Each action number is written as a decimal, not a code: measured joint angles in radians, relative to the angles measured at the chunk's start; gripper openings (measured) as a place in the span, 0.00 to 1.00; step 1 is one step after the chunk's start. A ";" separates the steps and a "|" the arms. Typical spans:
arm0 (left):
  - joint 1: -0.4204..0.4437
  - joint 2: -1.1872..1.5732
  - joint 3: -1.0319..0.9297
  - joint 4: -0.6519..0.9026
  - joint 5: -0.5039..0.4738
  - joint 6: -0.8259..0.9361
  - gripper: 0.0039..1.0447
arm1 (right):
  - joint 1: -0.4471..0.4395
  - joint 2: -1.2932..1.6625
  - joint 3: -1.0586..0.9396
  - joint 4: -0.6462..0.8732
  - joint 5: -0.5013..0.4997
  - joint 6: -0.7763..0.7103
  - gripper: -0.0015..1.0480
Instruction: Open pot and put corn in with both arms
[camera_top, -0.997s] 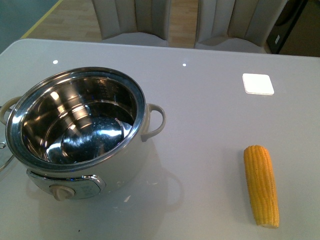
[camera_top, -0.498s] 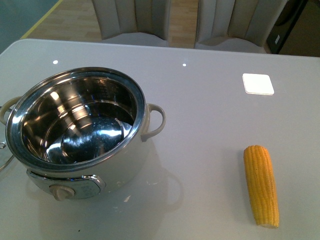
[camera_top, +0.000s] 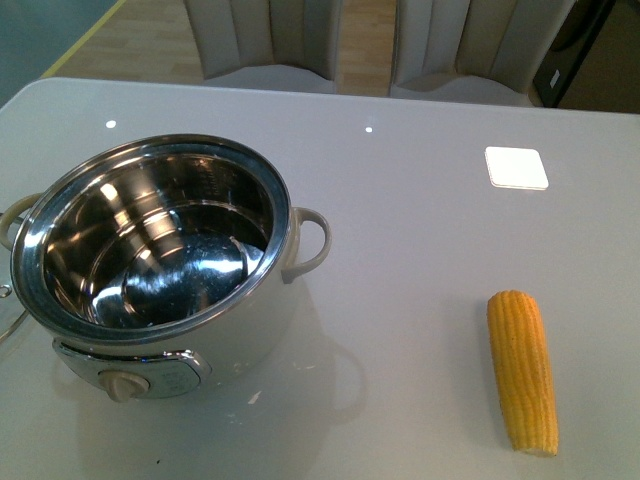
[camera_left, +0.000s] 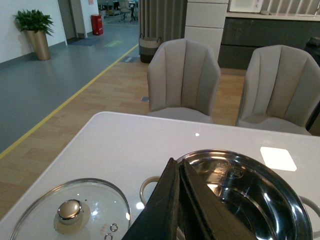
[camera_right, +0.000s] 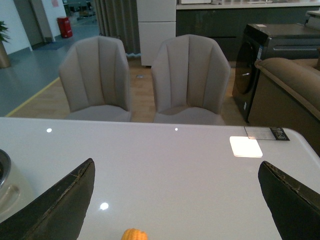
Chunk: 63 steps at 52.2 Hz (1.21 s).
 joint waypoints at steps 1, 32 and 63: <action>0.000 -0.006 0.000 -0.002 0.000 0.000 0.03 | 0.000 0.000 0.000 0.000 0.000 0.000 0.91; 0.000 -0.016 0.000 -0.008 0.000 0.000 0.84 | 0.000 0.000 0.000 0.000 0.000 0.000 0.91; 0.000 -0.016 0.000 -0.008 0.000 0.002 0.93 | 0.088 1.163 0.288 0.183 -0.002 0.347 0.91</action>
